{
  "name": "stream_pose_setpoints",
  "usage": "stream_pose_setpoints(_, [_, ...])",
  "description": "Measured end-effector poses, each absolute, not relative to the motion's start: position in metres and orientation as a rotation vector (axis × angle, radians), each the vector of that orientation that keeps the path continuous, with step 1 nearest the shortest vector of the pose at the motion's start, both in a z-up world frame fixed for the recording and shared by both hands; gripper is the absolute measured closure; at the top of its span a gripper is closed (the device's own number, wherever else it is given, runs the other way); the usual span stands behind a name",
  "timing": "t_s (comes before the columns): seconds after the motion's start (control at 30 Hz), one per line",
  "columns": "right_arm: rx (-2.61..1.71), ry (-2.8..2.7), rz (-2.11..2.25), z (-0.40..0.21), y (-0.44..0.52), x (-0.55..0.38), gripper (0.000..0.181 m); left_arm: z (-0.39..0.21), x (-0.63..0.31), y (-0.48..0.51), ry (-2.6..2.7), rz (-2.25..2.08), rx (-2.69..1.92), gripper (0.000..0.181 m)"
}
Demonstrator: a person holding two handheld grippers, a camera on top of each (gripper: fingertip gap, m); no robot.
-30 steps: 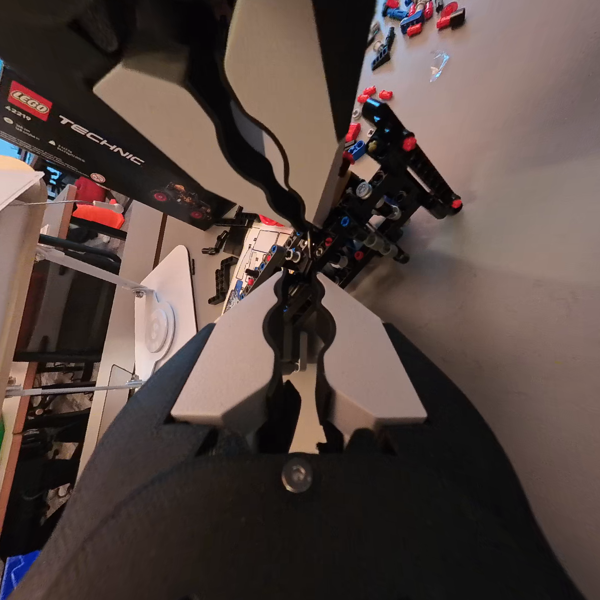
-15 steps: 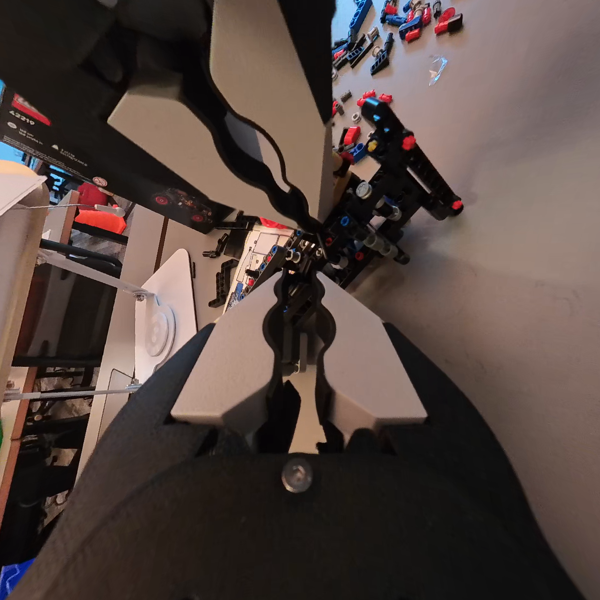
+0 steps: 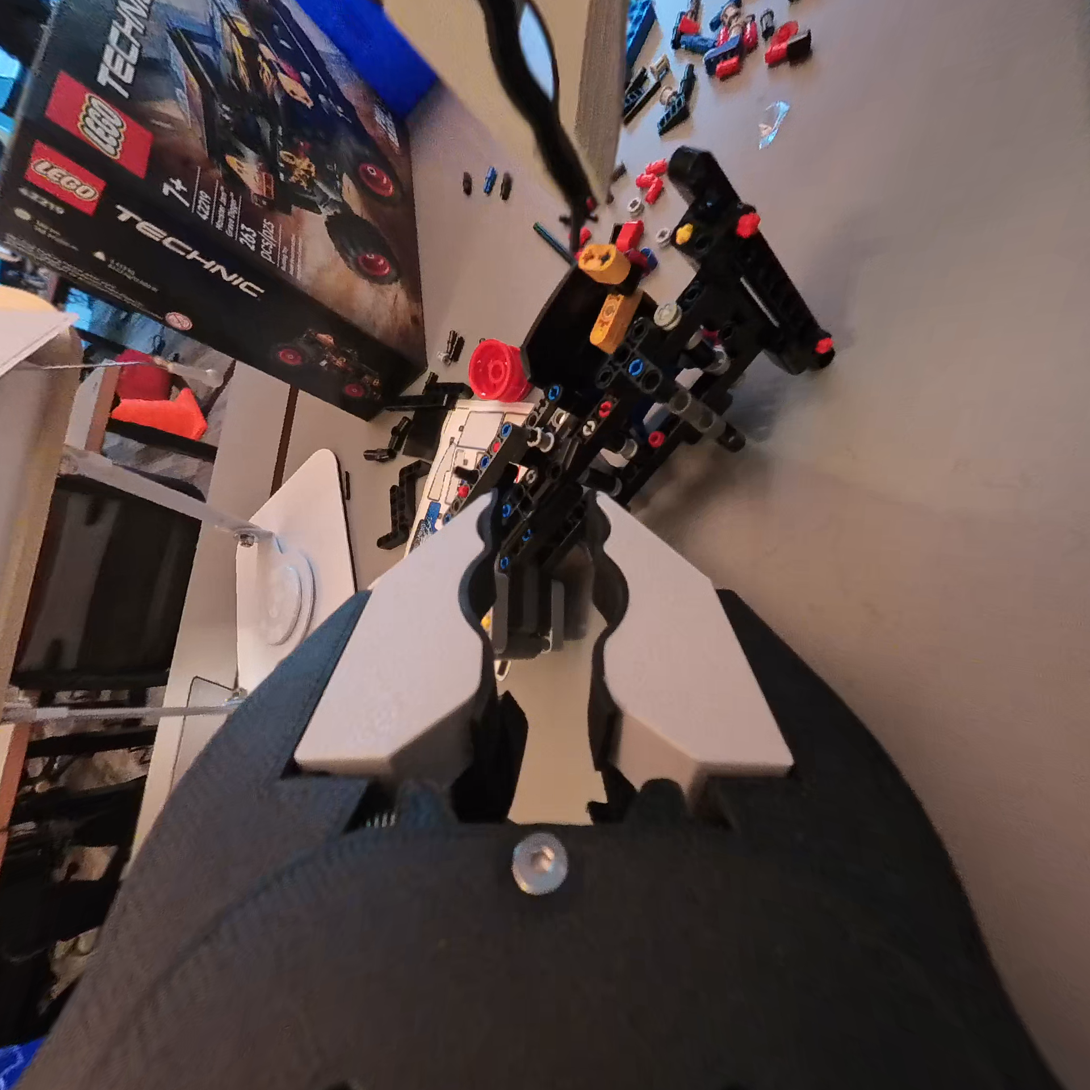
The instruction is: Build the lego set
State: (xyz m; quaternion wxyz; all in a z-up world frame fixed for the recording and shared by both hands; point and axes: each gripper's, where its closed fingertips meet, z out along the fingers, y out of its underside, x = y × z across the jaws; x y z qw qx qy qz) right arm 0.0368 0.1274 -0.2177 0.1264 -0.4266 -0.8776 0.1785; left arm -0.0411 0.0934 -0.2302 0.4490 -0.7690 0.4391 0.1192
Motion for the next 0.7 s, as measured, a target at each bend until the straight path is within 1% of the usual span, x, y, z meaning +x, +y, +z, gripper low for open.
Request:
stream_pose_setpoints(0.17, [-1.436,-2.568,0.601,-0.257,0.124,0.072,0.181,-0.231,-0.051,0.096,1.064,0.309,-1.922,0.153])
stream_pose_setpoints(0.33, [-1.534,-2.579,0.671,-0.295,0.117,0.08,0.181,-0.229,-0.059,0.095,1.059,0.315,-1.927,0.152])
stream_pose_setpoints(0.6, [-1.59,-2.489,0.81,-0.297,0.116,0.074,0.18,-0.226,-0.046,0.097,1.134,0.33,-1.872,0.152])
stream_pose_setpoints(0.7, [-1.598,-2.459,0.836,-0.295,0.117,0.072,0.167,-0.233,-0.045,0.097,1.193,0.382,-1.879,0.151])
